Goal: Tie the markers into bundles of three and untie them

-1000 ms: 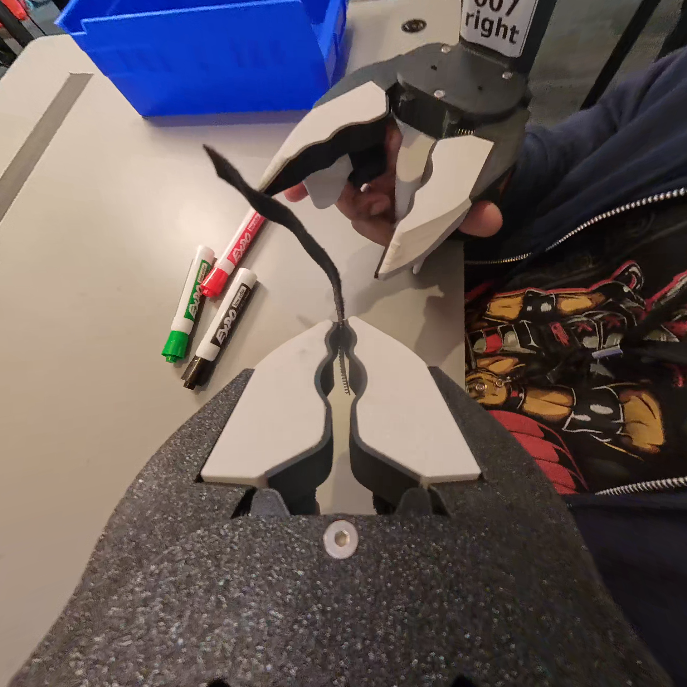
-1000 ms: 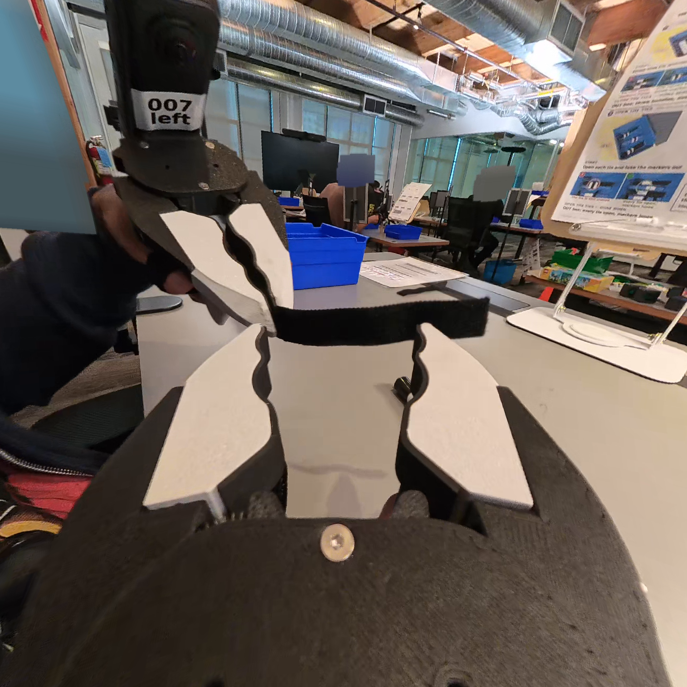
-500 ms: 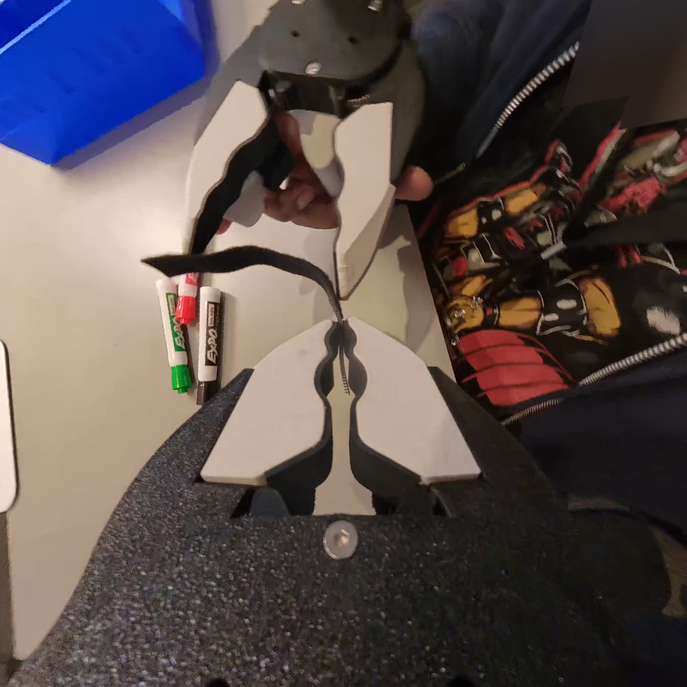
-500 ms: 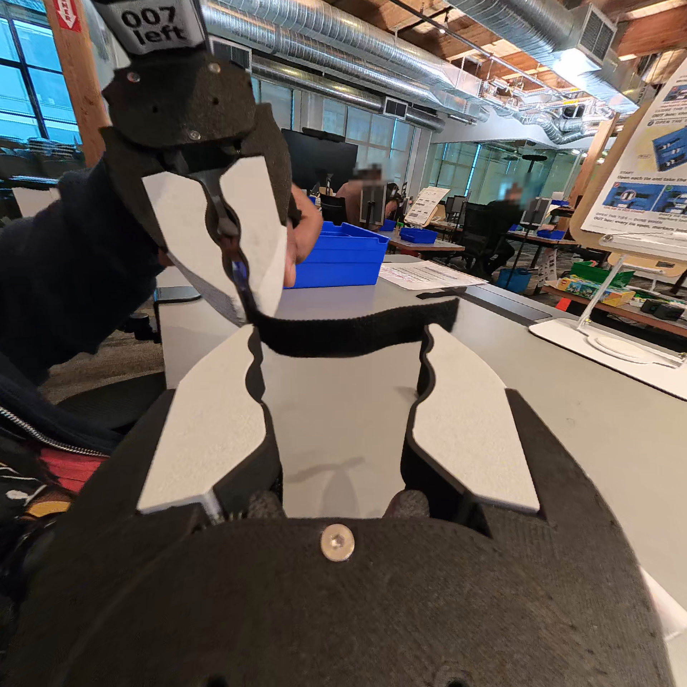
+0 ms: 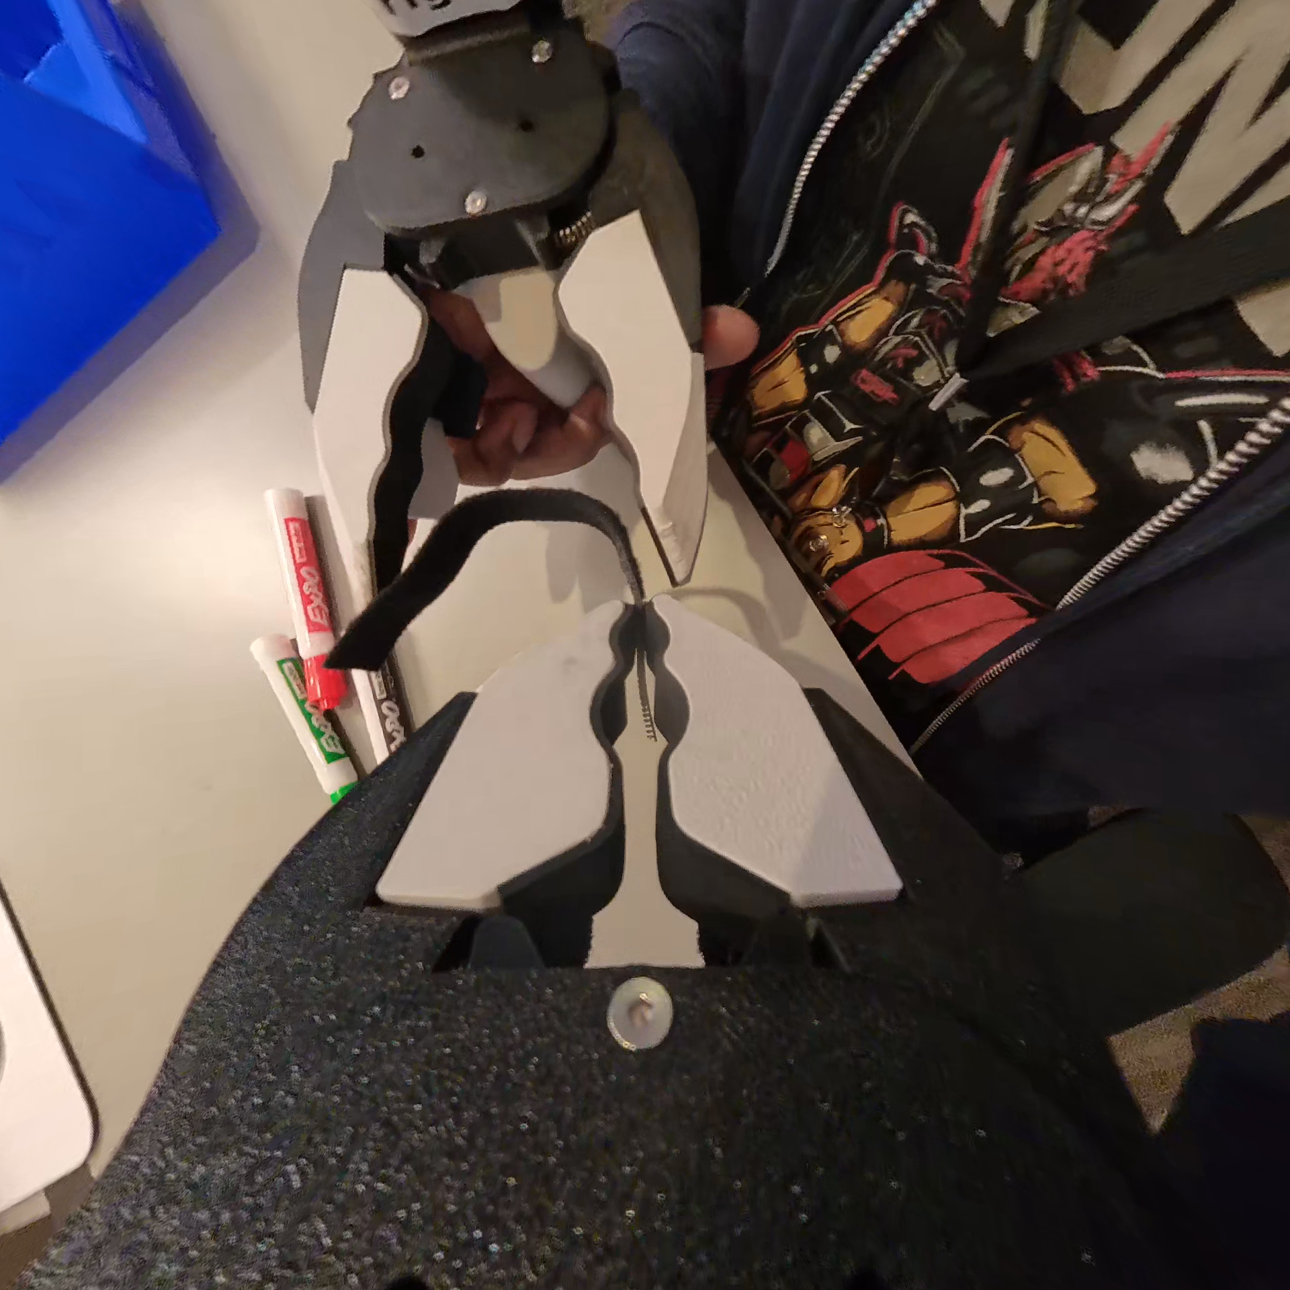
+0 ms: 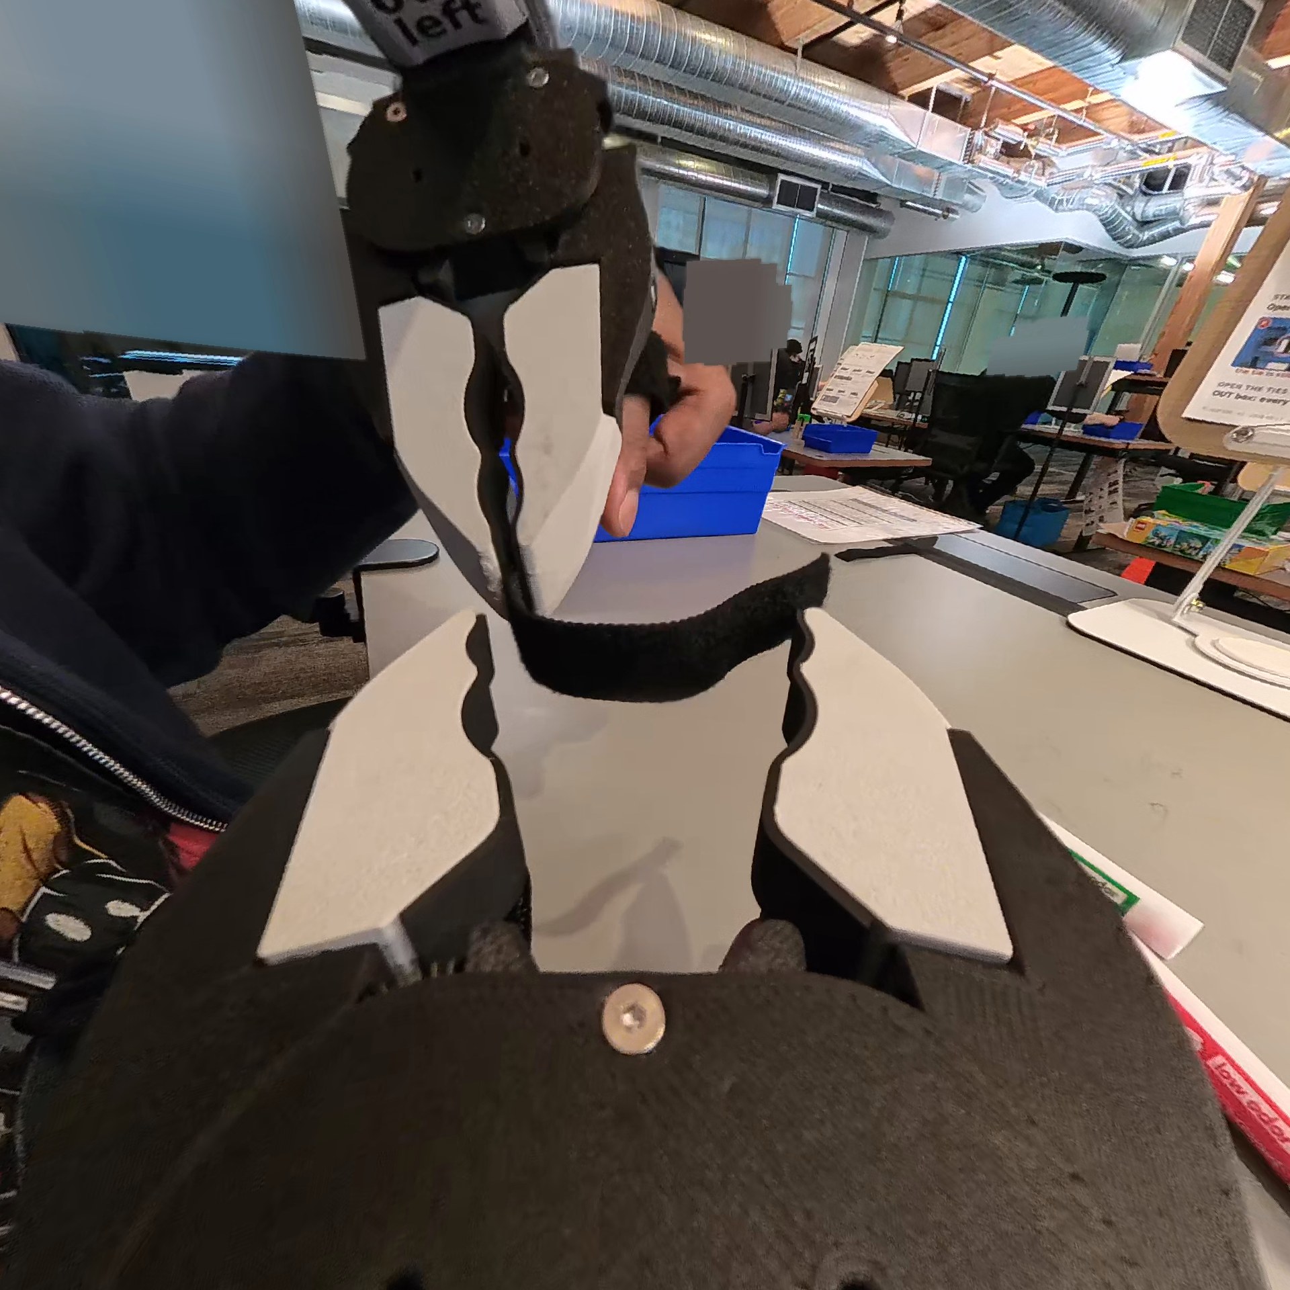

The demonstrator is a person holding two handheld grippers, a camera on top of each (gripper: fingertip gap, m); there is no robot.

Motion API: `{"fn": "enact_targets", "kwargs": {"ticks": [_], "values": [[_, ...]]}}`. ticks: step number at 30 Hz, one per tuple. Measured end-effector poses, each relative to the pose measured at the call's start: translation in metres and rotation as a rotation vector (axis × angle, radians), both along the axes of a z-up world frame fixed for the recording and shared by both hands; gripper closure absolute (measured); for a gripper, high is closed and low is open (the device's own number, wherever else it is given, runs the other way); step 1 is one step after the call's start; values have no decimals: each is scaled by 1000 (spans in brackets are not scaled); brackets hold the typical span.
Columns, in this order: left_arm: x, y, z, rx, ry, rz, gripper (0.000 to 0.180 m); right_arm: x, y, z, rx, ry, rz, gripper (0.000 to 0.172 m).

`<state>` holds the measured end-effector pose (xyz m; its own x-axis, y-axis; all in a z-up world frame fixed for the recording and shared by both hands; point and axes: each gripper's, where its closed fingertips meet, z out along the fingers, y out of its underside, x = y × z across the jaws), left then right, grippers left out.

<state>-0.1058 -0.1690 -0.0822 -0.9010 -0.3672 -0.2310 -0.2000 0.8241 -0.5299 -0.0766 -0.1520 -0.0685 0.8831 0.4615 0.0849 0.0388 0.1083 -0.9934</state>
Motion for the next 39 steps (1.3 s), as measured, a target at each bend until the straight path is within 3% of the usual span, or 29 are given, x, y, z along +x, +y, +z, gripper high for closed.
{"fn": "enact_targets", "kwargs": {"ticks": [1, 13, 39], "values": [[-1, -1, 1, -2, 9, -23, 179, -1, 0, 0, 0, -2, 3, 90], [-13, -12, 10, 65, 93, -211, 179, -6, -4, 3, -2, 47, 57, 88], [-23, -12, 17, 52, 158, -276, 179, -4, -4, 8, 14, 80, 43, 77]]}}
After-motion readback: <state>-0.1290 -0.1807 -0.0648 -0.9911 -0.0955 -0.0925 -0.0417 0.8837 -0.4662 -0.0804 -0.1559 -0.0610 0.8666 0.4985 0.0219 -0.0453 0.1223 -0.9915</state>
